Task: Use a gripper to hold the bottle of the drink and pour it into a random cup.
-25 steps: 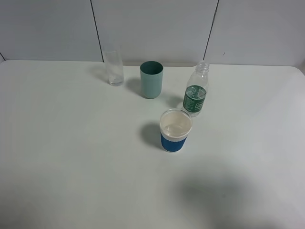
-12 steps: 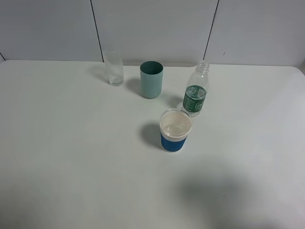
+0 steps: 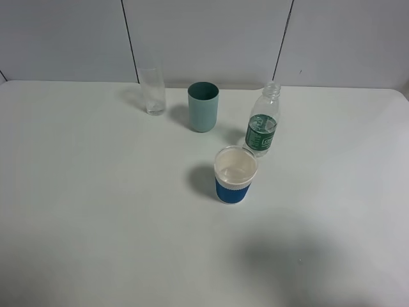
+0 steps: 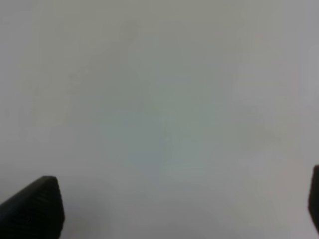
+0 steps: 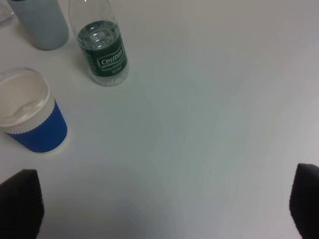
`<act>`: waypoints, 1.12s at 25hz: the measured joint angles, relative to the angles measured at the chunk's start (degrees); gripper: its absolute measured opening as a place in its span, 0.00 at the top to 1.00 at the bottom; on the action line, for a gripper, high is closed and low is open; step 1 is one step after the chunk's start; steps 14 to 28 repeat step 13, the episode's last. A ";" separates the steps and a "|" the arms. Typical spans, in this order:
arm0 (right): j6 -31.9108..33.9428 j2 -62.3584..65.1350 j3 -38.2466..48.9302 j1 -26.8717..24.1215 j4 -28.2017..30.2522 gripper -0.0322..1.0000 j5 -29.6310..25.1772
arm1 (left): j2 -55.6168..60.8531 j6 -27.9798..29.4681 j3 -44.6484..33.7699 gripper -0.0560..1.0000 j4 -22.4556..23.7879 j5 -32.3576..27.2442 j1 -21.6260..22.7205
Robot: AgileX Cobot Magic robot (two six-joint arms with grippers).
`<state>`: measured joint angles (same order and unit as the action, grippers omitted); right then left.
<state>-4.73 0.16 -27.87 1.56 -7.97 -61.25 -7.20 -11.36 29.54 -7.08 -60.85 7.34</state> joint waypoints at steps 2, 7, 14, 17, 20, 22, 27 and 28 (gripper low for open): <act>0.00 0.00 0.00 0.00 0.00 0.01 0.00 | 0.00 0.00 0.00 0.01 0.00 0.00 0.00; 0.00 0.00 0.00 0.00 0.00 0.01 0.00 | 0.00 0.00 0.00 0.01 0.00 0.00 0.00; 0.00 0.00 0.00 0.00 0.00 0.01 0.00 | 0.00 0.00 0.00 0.01 0.00 0.00 0.00; 0.00 0.00 0.00 0.00 0.00 0.01 0.00 | 0.00 0.00 0.00 0.01 0.00 0.00 0.00; 0.00 0.00 0.00 0.00 0.00 0.01 0.00 | 0.00 0.00 0.00 0.01 0.00 0.00 0.00; 0.00 0.00 0.00 0.00 0.00 0.01 0.00 | 0.00 0.00 0.00 0.01 0.00 0.00 0.00; 0.00 0.00 0.00 0.00 0.00 0.01 0.00 | 0.00 0.00 0.00 0.01 0.00 0.00 0.00; 0.00 0.00 0.00 0.00 0.00 0.01 0.00 | 0.00 0.00 0.00 0.01 0.00 0.00 0.00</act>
